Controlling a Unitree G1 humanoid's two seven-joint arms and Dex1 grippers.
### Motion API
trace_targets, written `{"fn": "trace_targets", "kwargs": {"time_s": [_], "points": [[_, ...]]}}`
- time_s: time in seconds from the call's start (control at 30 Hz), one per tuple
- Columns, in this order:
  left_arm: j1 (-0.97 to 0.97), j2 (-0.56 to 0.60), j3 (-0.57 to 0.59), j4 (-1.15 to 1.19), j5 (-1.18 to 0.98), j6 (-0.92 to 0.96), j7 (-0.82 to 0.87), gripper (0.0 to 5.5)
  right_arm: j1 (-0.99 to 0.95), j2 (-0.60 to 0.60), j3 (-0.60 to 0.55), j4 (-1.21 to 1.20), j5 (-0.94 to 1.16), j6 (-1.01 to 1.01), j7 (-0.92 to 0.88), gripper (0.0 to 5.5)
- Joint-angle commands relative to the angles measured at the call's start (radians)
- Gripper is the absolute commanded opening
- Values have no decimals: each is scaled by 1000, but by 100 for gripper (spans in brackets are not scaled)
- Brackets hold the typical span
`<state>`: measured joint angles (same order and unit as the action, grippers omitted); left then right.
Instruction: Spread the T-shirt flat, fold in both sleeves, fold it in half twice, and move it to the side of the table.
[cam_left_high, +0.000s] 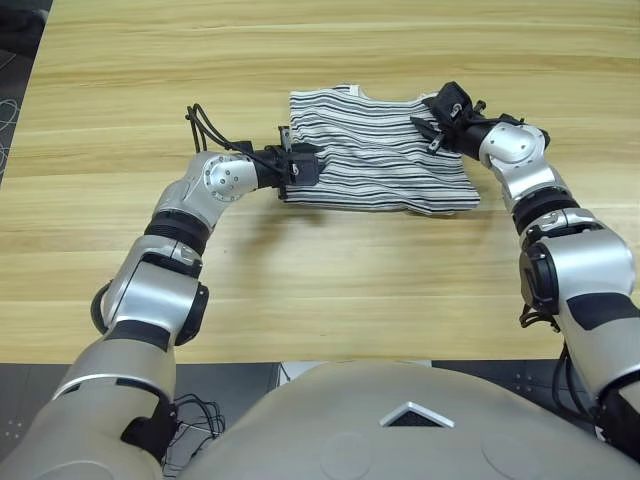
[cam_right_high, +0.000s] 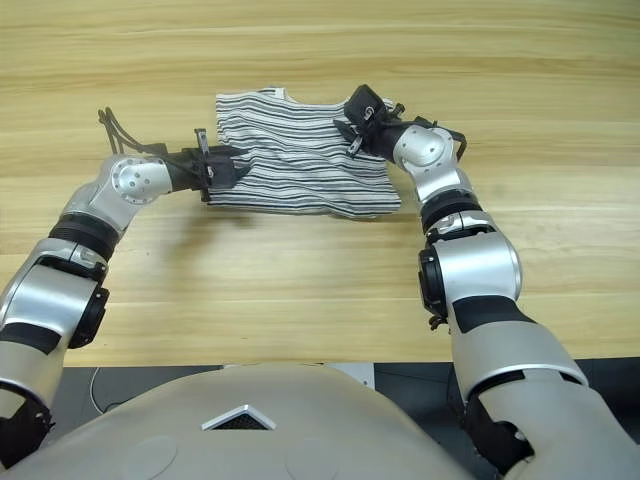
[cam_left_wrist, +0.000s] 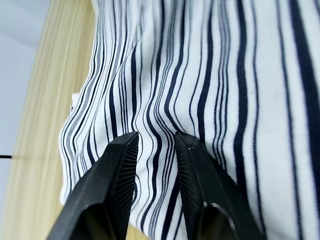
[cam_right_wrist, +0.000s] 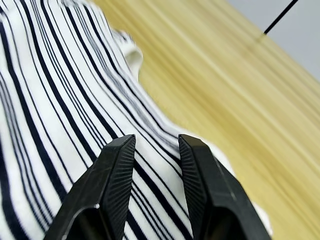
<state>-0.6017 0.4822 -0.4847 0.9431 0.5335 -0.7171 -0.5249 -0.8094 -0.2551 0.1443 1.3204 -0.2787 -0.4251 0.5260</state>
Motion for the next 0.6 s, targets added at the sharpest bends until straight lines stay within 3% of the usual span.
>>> {"fn": "trace_targets", "kwargs": {"time_s": [0.03, 0.3, 0.6], "points": [[124, 91, -104, -95, 125, -11, -32, 137, -37, -28, 53, 29, -75, 96, -90, 157], [295, 246, -80, -541, 63, 84, -156, 137, -75, 7, 91, 27, -110, 74, -77, 157], [349, 239, -40, -838, 68, 268, -201, 137, -56, 20, 131, -9, -117, -154, 30, 157]]}}
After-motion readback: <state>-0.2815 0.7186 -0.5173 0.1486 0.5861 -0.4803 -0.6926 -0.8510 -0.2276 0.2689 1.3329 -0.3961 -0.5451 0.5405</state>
